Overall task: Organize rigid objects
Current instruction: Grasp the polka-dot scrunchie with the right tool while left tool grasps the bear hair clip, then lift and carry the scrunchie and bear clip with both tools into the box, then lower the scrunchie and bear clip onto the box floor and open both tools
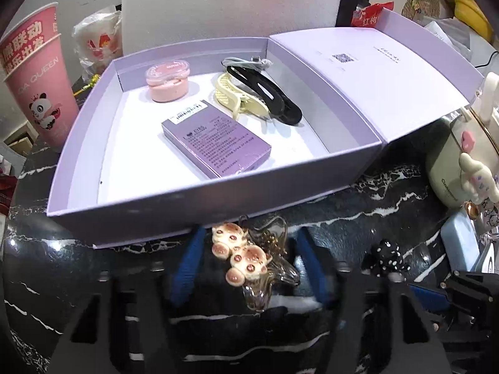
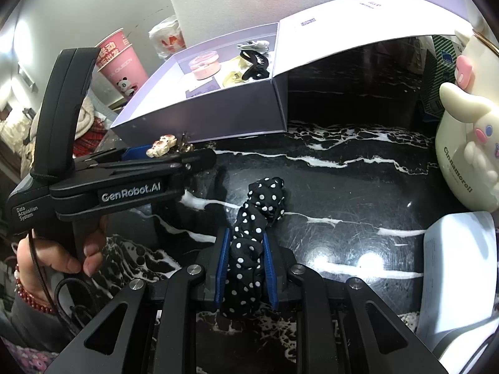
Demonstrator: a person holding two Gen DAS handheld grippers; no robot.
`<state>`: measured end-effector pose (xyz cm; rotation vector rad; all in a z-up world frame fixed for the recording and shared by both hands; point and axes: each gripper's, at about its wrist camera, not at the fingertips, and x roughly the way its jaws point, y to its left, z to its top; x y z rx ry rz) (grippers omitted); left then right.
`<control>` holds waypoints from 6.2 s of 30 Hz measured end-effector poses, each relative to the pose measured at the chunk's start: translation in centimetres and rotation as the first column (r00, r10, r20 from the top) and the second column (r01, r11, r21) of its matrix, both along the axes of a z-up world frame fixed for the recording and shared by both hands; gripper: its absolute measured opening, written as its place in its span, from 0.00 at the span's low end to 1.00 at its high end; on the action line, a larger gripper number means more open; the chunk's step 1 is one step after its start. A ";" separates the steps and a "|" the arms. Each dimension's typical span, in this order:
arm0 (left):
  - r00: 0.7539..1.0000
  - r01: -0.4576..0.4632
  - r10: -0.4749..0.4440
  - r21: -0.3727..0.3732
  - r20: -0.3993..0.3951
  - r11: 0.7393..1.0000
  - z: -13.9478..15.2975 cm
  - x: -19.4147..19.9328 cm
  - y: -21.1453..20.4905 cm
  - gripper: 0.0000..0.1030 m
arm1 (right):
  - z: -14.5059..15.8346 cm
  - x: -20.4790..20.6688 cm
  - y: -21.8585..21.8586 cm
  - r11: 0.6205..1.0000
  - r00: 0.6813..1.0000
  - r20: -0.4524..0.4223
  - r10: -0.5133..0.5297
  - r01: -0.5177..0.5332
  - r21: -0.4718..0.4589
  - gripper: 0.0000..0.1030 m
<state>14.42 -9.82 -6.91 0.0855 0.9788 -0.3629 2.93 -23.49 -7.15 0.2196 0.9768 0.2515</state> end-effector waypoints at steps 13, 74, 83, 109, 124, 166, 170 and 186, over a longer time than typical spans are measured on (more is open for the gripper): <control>0.999 0.037 -0.038 -0.053 -0.020 0.998 0.1 -3.0 1.4 0.47 | 0.0 -1.1 0.8 0.999 1.000 0.023 0.005 -0.004 -0.032 0.21; 0.996 0.040 -0.029 -0.118 0.087 0.992 3.5 -10.5 6.3 0.46 | 2.0 -4.4 5.0 0.984 0.981 0.141 0.133 -0.113 -0.139 0.16; 0.991 0.059 -0.042 -0.140 0.126 0.988 5.6 -9.6 5.4 0.46 | 3.8 -3.5 4.4 0.983 0.974 0.156 0.162 -0.144 -0.117 0.16; 0.974 0.071 -0.031 -0.173 0.223 0.982 10.4 -4.3 4.8 0.46 | 9.6 2.0 2.7 0.978 0.953 0.226 0.203 -0.188 -0.086 0.16; 0.963 0.097 -0.052 -0.158 0.266 0.983 12.4 0.0 4.2 0.46 | 12.0 6.5 2.1 0.978 0.947 0.249 0.202 -0.181 -0.104 0.16; 0.962 0.121 -0.107 -0.042 0.252 0.992 10.8 14.1 3.0 0.46 | 12.1 20.1 2.0 0.976 0.955 0.238 0.177 -0.140 -0.163 0.16; 0.966 0.122 -0.112 -0.029 0.234 0.992 10.0 14.8 2.8 0.46 | 11.2 21.3 2.0 0.977 0.962 0.213 0.173 -0.140 -0.161 0.16; 0.981 0.134 -0.131 -0.009 0.141 0.991 7.3 16.6 2.1 0.46 | 8.9 24.4 2.3 0.977 0.976 0.135 0.168 -0.147 -0.153 0.17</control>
